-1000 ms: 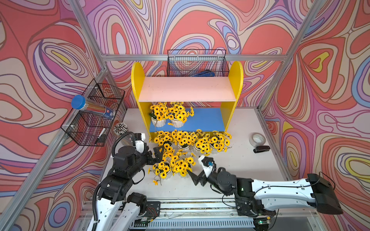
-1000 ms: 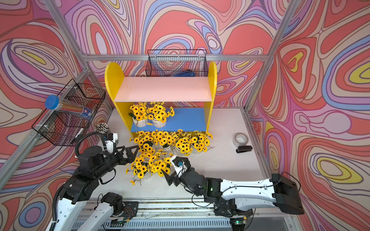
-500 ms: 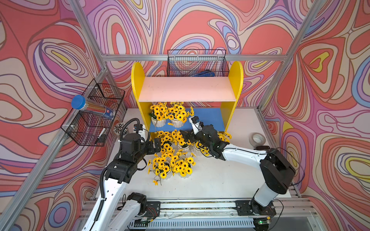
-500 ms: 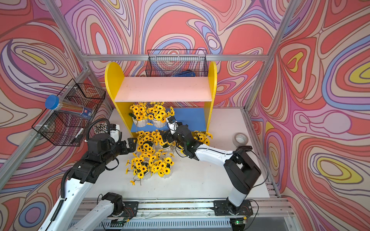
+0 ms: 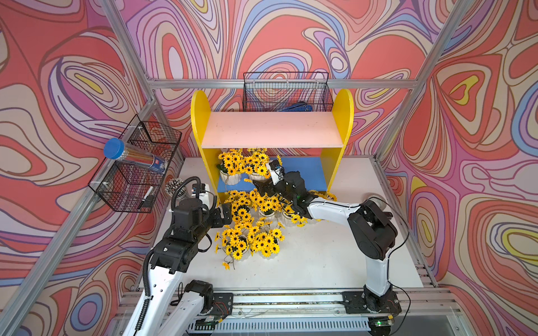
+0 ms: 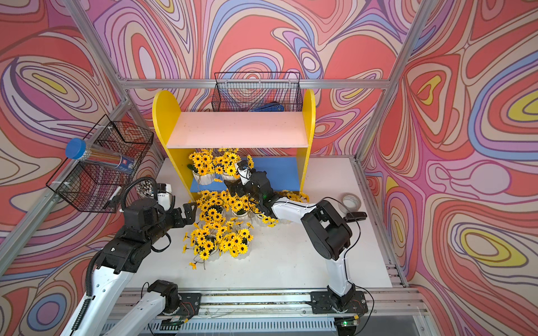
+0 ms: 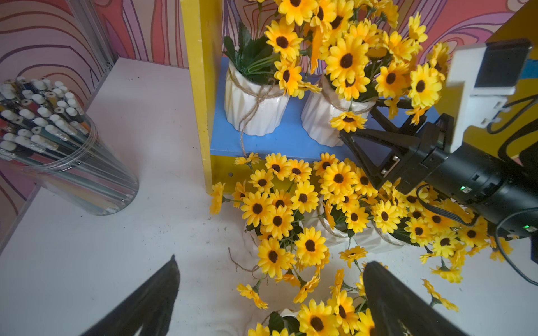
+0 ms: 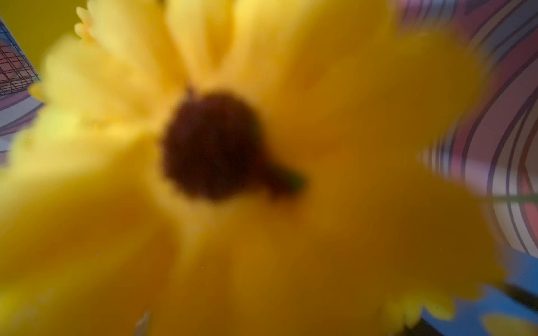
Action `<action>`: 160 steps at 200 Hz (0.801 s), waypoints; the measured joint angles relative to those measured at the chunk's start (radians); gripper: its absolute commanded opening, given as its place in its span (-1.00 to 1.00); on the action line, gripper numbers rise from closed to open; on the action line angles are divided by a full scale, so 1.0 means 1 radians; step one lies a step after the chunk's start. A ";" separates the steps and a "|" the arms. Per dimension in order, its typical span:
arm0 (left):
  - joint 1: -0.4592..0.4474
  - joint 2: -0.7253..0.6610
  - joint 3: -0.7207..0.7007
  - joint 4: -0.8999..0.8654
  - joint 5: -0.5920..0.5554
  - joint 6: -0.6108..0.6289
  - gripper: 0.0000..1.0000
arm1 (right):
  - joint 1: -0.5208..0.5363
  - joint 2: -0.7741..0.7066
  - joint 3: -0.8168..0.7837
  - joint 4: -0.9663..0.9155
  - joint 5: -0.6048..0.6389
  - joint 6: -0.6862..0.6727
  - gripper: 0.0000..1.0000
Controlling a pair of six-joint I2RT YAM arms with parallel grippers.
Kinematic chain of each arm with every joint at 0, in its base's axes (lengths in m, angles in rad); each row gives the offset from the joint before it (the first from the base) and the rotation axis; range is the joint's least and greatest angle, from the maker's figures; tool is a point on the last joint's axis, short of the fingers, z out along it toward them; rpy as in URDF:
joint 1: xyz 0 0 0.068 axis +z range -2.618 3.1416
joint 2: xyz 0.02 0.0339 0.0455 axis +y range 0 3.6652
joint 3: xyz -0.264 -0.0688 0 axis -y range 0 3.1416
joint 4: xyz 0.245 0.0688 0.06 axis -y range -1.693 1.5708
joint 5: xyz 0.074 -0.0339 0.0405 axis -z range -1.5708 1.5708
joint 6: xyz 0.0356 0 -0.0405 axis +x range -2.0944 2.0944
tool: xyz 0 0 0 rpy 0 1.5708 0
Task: Take the sunflower pots off the shelves
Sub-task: Pick up the sunflower pot from the shelf.
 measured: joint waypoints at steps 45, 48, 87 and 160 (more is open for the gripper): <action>0.000 0.001 0.000 0.000 0.005 0.000 1.00 | -0.001 0.030 0.048 0.008 -0.003 -0.034 0.96; 0.000 0.001 0.000 0.000 0.005 0.000 1.00 | -0.001 0.032 0.050 0.008 -0.003 -0.035 0.96; 0.000 0.001 0.000 0.000 0.012 0.000 1.00 | -0.005 0.077 0.098 0.010 -0.010 -0.071 0.96; 0.000 0.003 0.000 0.000 0.019 0.000 1.00 | -0.005 0.127 0.116 0.088 0.000 -0.116 0.96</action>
